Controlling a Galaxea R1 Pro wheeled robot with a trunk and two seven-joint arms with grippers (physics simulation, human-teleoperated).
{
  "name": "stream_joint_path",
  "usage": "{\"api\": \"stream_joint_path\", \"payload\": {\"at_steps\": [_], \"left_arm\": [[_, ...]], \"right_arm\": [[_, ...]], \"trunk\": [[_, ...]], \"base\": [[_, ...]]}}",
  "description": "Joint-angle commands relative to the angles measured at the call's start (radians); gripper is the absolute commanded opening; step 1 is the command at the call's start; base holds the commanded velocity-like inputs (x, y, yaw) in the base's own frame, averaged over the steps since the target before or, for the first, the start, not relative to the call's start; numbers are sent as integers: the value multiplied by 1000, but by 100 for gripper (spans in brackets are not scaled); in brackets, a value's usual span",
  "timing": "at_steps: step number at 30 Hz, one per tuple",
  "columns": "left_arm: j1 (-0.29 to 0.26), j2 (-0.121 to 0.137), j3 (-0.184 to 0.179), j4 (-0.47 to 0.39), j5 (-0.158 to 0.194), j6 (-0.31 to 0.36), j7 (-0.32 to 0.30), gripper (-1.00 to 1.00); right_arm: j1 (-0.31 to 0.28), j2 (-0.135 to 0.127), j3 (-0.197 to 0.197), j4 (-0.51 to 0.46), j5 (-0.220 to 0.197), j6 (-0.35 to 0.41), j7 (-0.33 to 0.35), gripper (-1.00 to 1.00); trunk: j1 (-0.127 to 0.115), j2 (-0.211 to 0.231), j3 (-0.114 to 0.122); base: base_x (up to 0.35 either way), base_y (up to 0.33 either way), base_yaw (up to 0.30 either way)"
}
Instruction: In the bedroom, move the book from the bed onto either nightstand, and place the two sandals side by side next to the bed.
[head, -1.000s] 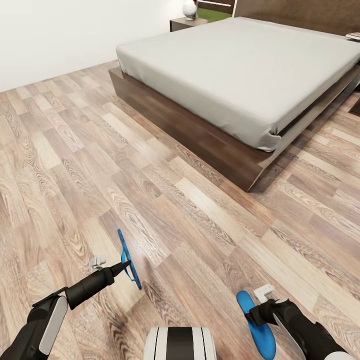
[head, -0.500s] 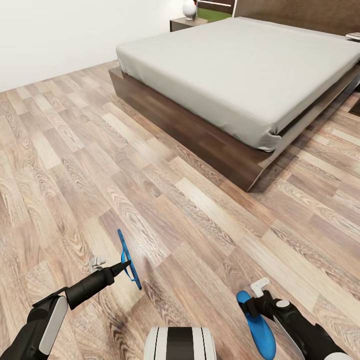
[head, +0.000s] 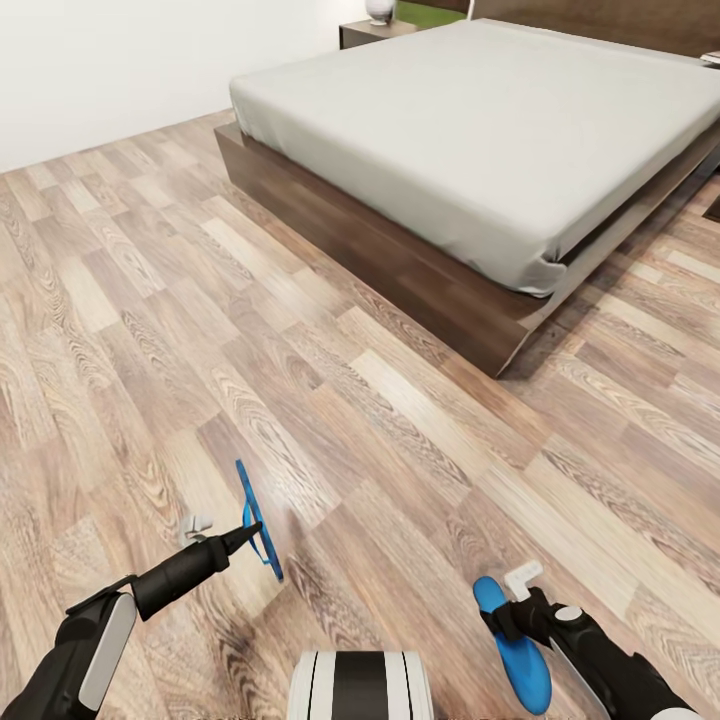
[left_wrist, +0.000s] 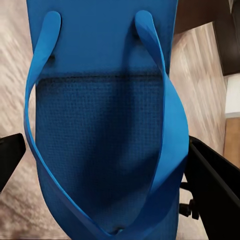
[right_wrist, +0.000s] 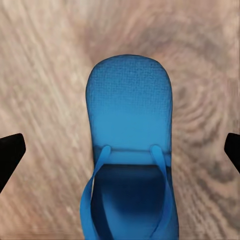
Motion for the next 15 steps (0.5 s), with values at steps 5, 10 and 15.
{"api": "stream_joint_path", "payload": {"at_steps": [5, 10, 15], "left_arm": [[0, 0, 0, 10, 8, 8, -2, -100], [0, 0, -1, 13, 8, 8, -2, -100], [0, 0, -1, 13, 8, 8, -2, -100]], "right_arm": [[0, -1, 3, -2, -6, 6, 0, 100], [0, -1, 3, -1, -7, 6, 1, 100], [0, -1, 3, -2, -7, 7, 5, 100]], "trunk": [[2, -1, -20], [4, -3, -39], [7, -4, -59]], "base": [[0, 0, 0], [0, 0, 0], [0, 0, 0]]}}
